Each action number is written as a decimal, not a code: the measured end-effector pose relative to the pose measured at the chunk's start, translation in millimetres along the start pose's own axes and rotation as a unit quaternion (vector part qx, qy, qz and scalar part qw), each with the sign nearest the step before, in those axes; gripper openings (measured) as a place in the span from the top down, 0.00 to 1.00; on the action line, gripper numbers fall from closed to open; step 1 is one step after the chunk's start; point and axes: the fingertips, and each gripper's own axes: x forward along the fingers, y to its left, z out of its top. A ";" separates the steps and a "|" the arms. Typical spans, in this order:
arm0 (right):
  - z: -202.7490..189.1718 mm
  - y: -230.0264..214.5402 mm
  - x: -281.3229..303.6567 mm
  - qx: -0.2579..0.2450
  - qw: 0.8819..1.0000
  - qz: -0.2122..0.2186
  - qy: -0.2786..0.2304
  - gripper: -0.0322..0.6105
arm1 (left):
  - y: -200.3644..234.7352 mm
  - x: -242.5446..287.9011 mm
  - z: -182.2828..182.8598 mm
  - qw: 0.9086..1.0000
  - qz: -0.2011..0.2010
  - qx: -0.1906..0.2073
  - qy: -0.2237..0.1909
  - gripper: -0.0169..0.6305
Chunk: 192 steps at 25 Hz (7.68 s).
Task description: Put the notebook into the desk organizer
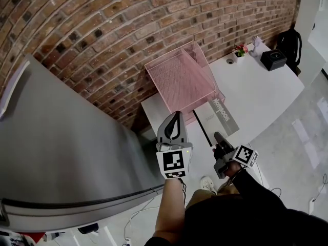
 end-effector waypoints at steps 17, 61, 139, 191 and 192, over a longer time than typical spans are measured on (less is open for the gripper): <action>-14.4 -20.0 30.7 0.051 0.998 -0.009 0.022 0.91 | 28.3 -27.9 -3.1 0.999 0.036 0.009 0.009 0.95; 21.0 -0.7 184.2 0.077 0.996 0.005 0.050 0.90 | 96.7 24.3 -6.9 0.993 0.110 0.022 0.047 0.95; 19.0 37.1 100.1 -0.290 0.948 -0.060 0.118 0.53 | 53.0 -18.4 -2.4 0.995 0.098 0.002 0.025 0.95; 136.6 182.3 43.4 -0.675 0.715 0.183 0.020 0.92 | -43.6 9.4 50.5 0.983 0.181 0.021 -0.006 0.95; 138.1 181.9 44.5 -0.673 0.716 0.183 0.020 0.92 | -43.4 10.5 50.2 0.983 0.181 0.022 -0.005 0.95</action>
